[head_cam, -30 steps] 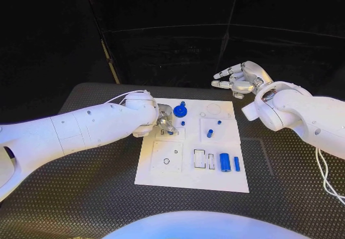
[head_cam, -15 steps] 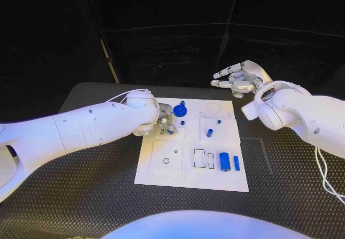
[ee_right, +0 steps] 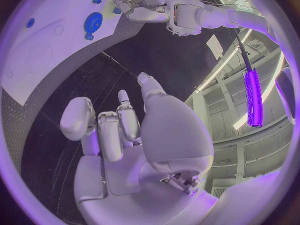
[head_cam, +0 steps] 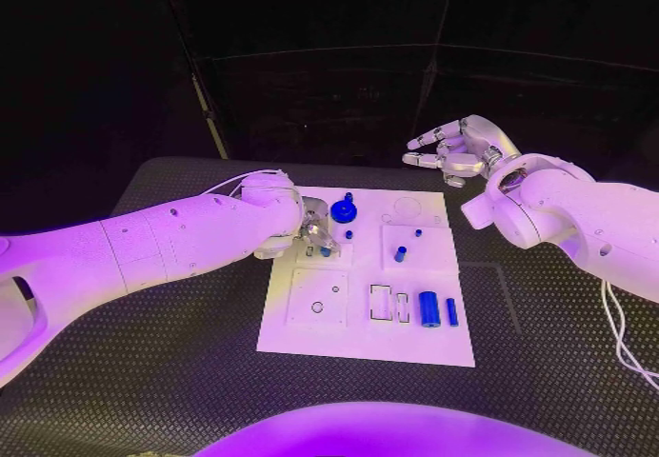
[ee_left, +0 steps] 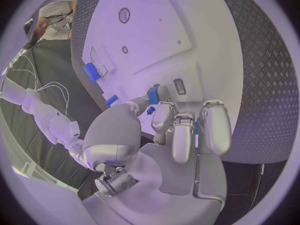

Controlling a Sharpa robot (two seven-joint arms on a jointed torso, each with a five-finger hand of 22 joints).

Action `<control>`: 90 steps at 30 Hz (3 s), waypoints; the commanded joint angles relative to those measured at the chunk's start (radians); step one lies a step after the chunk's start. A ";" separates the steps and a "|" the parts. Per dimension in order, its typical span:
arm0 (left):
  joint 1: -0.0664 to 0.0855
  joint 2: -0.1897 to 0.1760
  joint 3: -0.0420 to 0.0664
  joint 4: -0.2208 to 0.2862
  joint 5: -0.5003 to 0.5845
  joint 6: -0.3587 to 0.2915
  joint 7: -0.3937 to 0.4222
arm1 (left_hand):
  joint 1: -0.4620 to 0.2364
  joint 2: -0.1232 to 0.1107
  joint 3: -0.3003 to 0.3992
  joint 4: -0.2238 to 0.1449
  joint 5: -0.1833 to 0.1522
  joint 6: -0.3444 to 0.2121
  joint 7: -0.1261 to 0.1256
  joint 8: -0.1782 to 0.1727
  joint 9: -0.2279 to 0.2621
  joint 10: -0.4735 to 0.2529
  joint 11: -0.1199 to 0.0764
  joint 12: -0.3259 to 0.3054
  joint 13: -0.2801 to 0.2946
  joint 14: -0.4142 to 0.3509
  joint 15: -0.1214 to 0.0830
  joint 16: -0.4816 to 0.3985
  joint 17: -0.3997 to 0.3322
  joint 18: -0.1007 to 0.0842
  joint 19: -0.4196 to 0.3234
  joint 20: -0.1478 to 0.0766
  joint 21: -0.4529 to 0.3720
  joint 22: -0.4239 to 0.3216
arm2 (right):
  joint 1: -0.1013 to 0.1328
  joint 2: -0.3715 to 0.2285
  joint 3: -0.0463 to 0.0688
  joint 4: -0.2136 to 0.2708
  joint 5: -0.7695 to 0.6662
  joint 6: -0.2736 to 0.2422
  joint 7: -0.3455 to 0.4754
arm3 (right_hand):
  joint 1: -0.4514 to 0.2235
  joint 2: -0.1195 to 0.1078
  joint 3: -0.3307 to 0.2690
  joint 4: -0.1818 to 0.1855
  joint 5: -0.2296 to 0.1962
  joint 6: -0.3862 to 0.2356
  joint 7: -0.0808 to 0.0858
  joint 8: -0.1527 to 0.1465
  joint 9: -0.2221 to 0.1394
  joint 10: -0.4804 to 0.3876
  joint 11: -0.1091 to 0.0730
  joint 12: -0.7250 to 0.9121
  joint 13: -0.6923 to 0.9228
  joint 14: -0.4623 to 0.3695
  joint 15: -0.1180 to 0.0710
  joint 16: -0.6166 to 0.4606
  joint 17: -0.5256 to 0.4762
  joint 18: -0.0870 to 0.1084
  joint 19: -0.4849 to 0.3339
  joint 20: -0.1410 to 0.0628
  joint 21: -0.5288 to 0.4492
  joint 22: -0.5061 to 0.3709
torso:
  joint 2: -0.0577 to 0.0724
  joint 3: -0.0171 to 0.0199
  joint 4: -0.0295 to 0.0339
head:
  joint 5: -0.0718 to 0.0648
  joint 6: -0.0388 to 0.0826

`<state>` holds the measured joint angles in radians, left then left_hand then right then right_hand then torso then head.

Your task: Assemble the parts on the task board

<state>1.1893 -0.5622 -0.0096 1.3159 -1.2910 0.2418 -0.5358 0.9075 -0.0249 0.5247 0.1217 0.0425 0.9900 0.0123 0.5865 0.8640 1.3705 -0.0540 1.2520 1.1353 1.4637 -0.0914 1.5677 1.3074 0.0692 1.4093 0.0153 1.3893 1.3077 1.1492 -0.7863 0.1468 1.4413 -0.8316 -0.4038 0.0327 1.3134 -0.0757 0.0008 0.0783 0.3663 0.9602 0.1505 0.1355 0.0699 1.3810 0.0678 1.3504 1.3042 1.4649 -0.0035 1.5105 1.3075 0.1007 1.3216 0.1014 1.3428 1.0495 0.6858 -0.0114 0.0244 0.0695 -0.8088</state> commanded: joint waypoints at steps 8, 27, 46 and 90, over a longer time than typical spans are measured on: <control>-0.016 0.004 -0.011 -0.003 0.009 0.047 -0.012 | -0.031 -0.007 -0.049 0.019 0.005 0.013 0.000 -0.004 0.006 0.009 0.002 -0.002 0.001 0.107 -0.010 0.003 0.263 -0.011 0.015 -0.003 0.008 0.038 | 0.002 -0.001 0.001 0.003 -0.002 0.003 0.003 | -0.005 0.007 -0.007 -0.001 -0.007 -0.003 -0.001 0.005 -0.001 -0.004 -0.004 -0.003 -0.003 0.075 -0.008 -0.003 0.120 -0.002 0.001 -0.007 -0.007 -0.002 | 0.000 -0.0001 -0.0002 | 0.000 -0.001; -0.016 0.007 -0.011 0.000 0.009 0.068 -0.013 | -0.062 0.002 -0.124 0.056 0.005 0.024 -0.008 0.002 0.018 0.018 -0.006 0.004 0.005 0.107 -0.016 0.003 0.263 -0.015 0.028 -0.010 0.018 0.056 | 0.002 -0.001 0.001 0.002 -0.002 0.003 0.003 | -0.008 0.007 -0.009 0.001 -0.008 -0.003 -0.001 0.005 -0.001 -0.004 -0.004 -0.002 -0.002 0.075 -0.008 -0.003 0.120 -0.002 0.001 -0.007 -0.007 -0.002 | 0.000 0.0000 0.0004 | 0.000 -0.006; -0.016 0.007 -0.011 -0.002 -0.007 0.085 -0.015 | -0.085 0.016 -0.175 0.091 0.005 0.026 -0.011 0.003 0.025 0.021 -0.008 0.006 0.005 0.107 -0.019 0.003 0.263 -0.017 0.034 -0.012 0.023 0.064 | 0.002 -0.001 0.001 0.002 -0.002 0.004 0.004 | -0.008 0.007 -0.009 0.001 -0.008 -0.003 -0.001 0.005 -0.001 -0.004 -0.004 -0.002 -0.003 0.075 -0.008 -0.003 0.120 -0.002 0.001 -0.007 -0.007 -0.002 | -0.001 -0.0002 0.0008 | -0.001 -0.004; -0.016 -0.025 -0.011 0.016 -0.036 0.055 -0.018 | -0.080 0.019 -0.181 0.091 0.005 0.031 -0.013 0.006 0.028 0.027 -0.010 0.014 0.015 0.107 -0.019 0.003 0.263 -0.020 0.041 -0.013 0.031 0.076 | 0.001 0.004 0.001 -0.005 -0.002 0.008 0.005 | -0.010 0.007 -0.011 0.003 -0.008 -0.003 -0.001 0.005 -0.001 -0.004 -0.004 -0.002 -0.002 0.075 -0.008 -0.003 0.120 -0.002 0.001 -0.006 -0.007 -0.002 | -0.001 -0.0007 0.0005 | 0.012 0.000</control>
<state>1.1853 -0.5812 -0.0109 1.3348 -1.3140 0.2614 -0.5331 0.8334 -0.0099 0.3491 0.2136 0.0424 1.0170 -0.0040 0.5977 0.8911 1.3901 -0.0626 1.2618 1.1493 1.4670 -0.1018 1.5677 1.3073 0.0692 1.4429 0.0031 1.4185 1.3074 1.1490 -0.7836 0.1467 1.4357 -0.8318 -0.4016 0.0319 1.3080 -0.0704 -0.0025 0.0816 0.3628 0.9602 0.1505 0.1355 0.0703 1.3810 0.0678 1.3504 1.3029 1.4649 -0.0035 1.5105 1.3078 0.1007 1.3206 0.1004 1.3390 1.0488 0.6850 -0.0117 0.0250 0.0808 -0.8089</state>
